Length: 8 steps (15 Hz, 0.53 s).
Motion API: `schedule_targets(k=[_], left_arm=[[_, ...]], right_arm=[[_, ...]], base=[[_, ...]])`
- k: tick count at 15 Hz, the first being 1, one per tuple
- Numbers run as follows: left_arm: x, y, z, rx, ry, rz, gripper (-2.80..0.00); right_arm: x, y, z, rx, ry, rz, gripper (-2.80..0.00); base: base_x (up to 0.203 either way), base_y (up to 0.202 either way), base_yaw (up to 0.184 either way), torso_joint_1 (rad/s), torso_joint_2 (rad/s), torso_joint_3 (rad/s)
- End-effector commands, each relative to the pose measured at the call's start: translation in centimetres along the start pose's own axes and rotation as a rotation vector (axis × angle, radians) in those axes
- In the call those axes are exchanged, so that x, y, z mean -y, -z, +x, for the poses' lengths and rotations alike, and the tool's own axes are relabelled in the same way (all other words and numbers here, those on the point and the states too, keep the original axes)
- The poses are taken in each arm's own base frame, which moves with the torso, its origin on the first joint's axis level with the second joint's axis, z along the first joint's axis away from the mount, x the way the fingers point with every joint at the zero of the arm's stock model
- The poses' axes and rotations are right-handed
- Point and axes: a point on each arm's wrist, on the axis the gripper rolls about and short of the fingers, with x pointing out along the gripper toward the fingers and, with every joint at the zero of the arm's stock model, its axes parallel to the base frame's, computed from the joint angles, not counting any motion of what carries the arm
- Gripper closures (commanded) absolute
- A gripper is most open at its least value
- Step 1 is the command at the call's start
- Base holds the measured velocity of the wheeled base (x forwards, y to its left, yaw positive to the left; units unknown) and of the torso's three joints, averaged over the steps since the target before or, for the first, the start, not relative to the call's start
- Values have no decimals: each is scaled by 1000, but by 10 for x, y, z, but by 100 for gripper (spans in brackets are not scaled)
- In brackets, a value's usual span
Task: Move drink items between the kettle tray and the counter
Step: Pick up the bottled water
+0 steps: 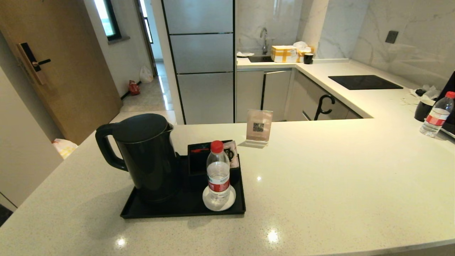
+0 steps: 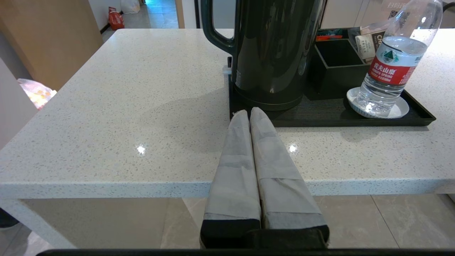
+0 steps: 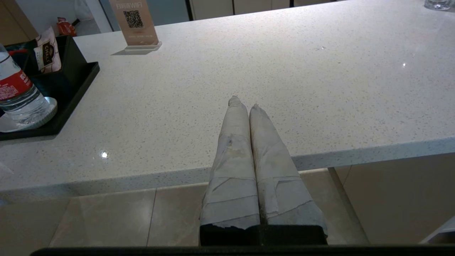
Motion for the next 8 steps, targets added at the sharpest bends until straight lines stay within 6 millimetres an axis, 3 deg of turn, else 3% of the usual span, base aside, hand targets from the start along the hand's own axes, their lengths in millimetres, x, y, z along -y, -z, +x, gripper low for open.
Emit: schedule_targets(k=[1,8], left_arm=[[0,0,0,-1,-1,-1,0],[0,0,0,-1,-1,-1,0]], right_arm=[[0,0,0,-1,0,1,0],[0,0,0,0,-1,-7,0]], base=[[0,0,0,0,0,0],[0,0,0,0,0,0]])
